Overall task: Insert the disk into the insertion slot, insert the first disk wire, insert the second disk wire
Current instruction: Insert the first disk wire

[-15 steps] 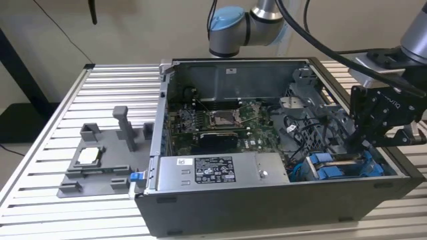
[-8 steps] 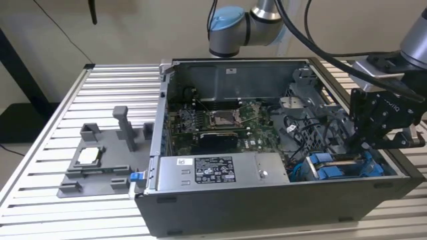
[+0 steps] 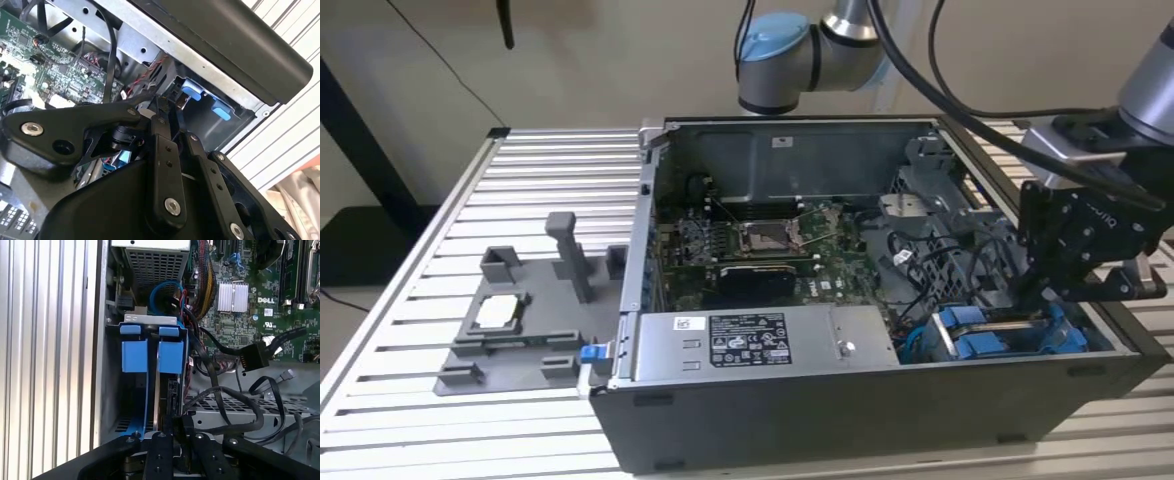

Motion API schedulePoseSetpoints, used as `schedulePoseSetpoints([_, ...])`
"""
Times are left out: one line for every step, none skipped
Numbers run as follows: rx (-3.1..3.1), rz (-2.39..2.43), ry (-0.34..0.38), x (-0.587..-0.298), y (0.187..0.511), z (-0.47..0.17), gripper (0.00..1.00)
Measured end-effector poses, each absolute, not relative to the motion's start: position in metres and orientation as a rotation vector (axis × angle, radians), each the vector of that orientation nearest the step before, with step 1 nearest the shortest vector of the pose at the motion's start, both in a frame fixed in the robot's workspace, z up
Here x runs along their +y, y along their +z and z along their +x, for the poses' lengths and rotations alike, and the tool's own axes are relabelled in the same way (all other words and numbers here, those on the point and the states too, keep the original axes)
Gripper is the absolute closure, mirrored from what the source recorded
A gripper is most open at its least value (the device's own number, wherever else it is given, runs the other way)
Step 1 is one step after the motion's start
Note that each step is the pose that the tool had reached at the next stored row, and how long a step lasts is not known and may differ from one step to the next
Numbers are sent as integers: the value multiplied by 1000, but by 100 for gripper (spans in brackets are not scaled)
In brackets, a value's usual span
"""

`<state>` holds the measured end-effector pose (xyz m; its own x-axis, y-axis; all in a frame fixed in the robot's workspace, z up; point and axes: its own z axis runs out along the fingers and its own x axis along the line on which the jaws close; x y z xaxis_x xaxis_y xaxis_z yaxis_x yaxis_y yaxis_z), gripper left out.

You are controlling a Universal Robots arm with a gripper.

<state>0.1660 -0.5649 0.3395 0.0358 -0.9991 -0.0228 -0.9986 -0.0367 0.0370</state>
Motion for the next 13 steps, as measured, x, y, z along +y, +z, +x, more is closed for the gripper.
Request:
schedulePoseSetpoints([-2174, 2252, -66, -565, 339, 166, 81])
schedulePoseSetpoints([-2174, 2251, -67, -565, 338, 166, 81])
schedulePoseSetpoints([-2175, 2250, -67, -565, 337, 166, 81])
schedulePoseSetpoints([-2176, 2248, -67, -565, 335, 166, 81])
schedulePoseSetpoints([-2176, 2247, -67, -565, 334, 166, 81])
schedulePoseSetpoints([-2176, 2246, -68, -565, 334, 166, 81])
schedulePoseSetpoints([-2176, 2246, -69, -565, 334, 166, 81])
schedulePoseSetpoints([-2176, 2246, -71, -565, 333, 166, 81])
schedulePoseSetpoints([-2177, 2247, -73, -565, 333, 166, 80])
schedulePoseSetpoints([-2177, 2247, -73, -565, 334, 166, 80])
schedulePoseSetpoints([-2177, 2246, -73, -565, 336, 166, 80])
schedulePoseSetpoints([-2176, 2246, -71, -565, 341, 166, 73])
schedulePoseSetpoints([-2176, 2246, -72, -565, 344, 166, 73])
